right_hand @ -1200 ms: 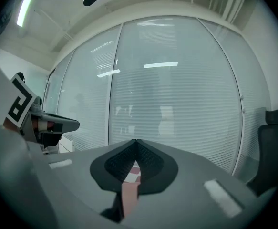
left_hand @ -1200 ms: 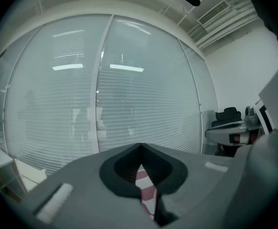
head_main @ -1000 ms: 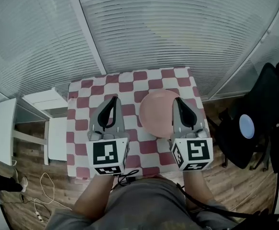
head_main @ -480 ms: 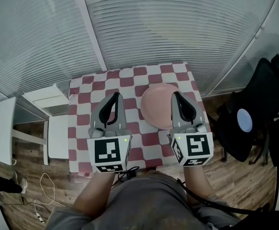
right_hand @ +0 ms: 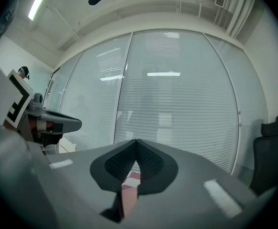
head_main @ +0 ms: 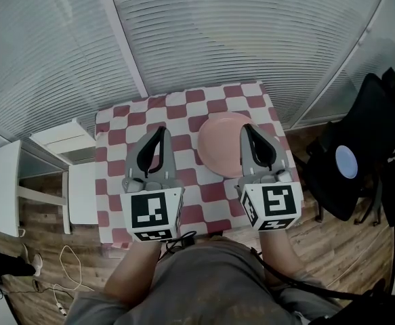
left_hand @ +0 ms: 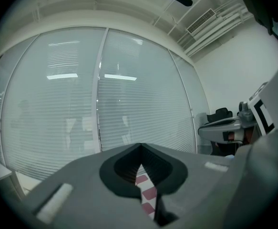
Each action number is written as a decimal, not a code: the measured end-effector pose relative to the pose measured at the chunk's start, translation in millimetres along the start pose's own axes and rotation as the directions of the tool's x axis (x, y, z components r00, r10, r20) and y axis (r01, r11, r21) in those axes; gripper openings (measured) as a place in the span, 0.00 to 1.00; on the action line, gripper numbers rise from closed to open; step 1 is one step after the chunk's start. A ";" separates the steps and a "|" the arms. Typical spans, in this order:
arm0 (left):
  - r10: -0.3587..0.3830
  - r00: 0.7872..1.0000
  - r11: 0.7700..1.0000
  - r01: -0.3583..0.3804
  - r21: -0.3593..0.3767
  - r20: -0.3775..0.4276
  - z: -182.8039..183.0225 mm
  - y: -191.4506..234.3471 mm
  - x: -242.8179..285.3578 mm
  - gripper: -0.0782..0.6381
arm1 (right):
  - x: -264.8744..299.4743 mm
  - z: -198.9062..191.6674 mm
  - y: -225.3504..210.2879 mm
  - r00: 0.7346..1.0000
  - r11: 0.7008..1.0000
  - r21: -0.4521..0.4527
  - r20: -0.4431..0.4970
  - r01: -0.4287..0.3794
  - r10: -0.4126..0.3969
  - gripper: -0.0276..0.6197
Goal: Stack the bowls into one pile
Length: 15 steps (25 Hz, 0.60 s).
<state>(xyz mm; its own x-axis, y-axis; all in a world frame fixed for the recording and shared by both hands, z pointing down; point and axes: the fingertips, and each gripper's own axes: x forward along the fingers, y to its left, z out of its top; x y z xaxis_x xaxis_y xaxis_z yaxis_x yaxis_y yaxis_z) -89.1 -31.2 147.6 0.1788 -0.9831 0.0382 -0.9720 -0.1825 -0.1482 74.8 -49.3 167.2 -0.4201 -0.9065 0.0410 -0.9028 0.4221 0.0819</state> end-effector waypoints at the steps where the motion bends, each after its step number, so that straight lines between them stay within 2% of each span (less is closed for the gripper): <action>1: 0.000 1.000 1.000 0.000 0.001 -0.001 -0.1 -0.2 -0.4 0.11 | -0.1 0.1 0.2 1.000 1.000 0.000 0.001 -0.001 0.001 0.08; 15: 0.005 1.000 1.000 -0.004 0.012 -0.013 -3.0 0.8 0.1 0.11 | 3.0 -2.8 0.1 1.000 1.000 0.012 0.002 -0.001 0.001 0.08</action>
<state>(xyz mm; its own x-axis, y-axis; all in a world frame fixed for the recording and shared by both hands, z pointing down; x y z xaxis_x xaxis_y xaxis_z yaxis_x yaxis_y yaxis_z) -90.3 -31.5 150.4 0.1724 -0.9837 0.0504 -0.9708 -0.1783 -0.1603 73.7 -52.0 170.1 -0.4211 -0.9061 0.0391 -0.9034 0.4229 0.0702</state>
